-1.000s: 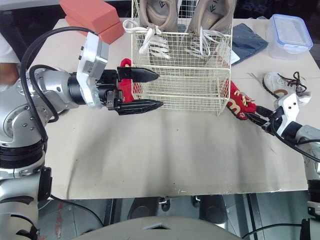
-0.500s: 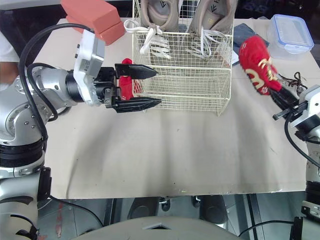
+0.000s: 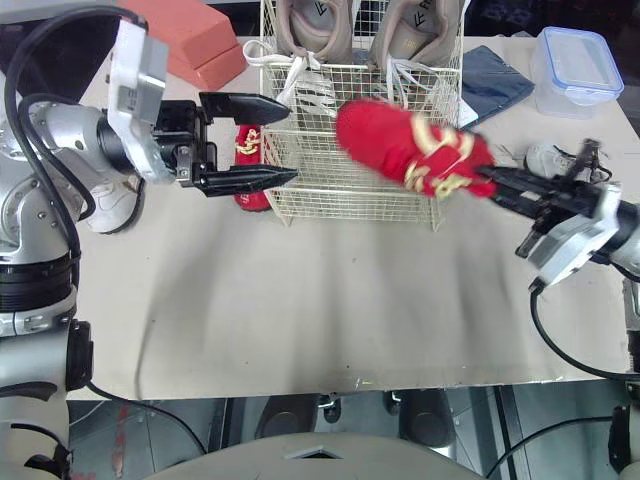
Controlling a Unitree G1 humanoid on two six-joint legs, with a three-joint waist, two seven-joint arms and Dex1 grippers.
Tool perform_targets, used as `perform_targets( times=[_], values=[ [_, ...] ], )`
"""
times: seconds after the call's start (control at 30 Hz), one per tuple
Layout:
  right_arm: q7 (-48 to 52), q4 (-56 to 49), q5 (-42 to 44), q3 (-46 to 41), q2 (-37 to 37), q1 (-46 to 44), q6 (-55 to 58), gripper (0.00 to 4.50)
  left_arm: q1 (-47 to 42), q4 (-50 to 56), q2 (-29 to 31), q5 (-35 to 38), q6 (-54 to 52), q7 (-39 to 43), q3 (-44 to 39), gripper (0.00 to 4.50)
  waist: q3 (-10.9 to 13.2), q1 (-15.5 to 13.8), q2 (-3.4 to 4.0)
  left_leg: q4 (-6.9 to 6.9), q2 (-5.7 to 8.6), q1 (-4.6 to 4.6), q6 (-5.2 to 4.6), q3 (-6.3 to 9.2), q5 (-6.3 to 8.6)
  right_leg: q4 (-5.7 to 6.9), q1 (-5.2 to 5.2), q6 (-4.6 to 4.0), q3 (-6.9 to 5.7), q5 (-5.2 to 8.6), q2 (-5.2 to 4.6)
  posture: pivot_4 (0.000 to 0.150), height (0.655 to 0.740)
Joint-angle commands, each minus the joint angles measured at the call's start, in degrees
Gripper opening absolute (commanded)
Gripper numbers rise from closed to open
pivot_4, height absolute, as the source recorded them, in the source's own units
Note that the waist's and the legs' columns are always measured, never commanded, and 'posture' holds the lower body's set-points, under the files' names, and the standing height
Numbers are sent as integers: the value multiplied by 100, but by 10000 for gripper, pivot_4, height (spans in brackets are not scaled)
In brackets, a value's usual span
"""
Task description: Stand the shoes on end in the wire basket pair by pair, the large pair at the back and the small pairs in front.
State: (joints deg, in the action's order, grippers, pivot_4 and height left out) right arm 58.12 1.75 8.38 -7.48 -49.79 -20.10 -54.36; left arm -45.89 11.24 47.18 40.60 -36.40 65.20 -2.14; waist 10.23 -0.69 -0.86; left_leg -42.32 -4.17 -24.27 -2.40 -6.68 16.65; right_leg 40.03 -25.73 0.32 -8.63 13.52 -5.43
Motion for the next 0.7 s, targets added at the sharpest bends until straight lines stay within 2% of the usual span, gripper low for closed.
perform_targets(
  times=[0.03, 0.23, 0.4, 0.5, 0.63, 0.7],
  values=[
    [95, -219, 25, 492, -140, -471, -277, 67, -201, -1, -46, -103, 224, 215, 26, 45000, 0, -2, 0, 0, 0, 0, 0, 0, 0, 0, 0, 0, 0, 0, 0, 1500, 6860],
    [43, -80, -210, 1242, 56, -1453, -545, 67, -310, 137, -49, -250, -28, 809, 764, 45000, 1, -5, 0, -5, 0, 0, 0, -3, 0, 3, 0, -1, -1, -1, 0, 1500, 6860],
    [9, 238, -365, 1586, 51, -1772, -980, 67, -487, -71, 3, -607, -219, 1174, 1340, 45000, 1, -23, 0, -6, 0, -4, 0, 0, 0, 2, 0, -2, -5, -1, 0, 1500, 6860],
    [-48, 381, -427, 1701, 9, -1865, -1248, 0, -599, -317, 17, -767, -227, 1464, 1537, 36253, 1, -10, 0, -8, 0, -7, 0, -1, 0, 2, -2, -2, -4, -1, 0, 1500, 6860],
    [-177, 533, -505, 1800, -39, -1879, -1540, 0, -834, -633, 10, -824, -350, 1948, 1708, 16230, 1, -8, 0, -9, 0, -5, 0, -2, 0, 4, -3, -2, -4, 0, 4, 1500, 6860],
    [-286, 571, -576, 1817, -28, -1892, -1665, 0, -903, -706, 71, -938, -328, 2228, 1877, 8461, 1, -8, 1, -9, -1, -6, 0, -3, 0, 4, -4, -1, -3, 0, 5, 1500, 6860]
  ],
)
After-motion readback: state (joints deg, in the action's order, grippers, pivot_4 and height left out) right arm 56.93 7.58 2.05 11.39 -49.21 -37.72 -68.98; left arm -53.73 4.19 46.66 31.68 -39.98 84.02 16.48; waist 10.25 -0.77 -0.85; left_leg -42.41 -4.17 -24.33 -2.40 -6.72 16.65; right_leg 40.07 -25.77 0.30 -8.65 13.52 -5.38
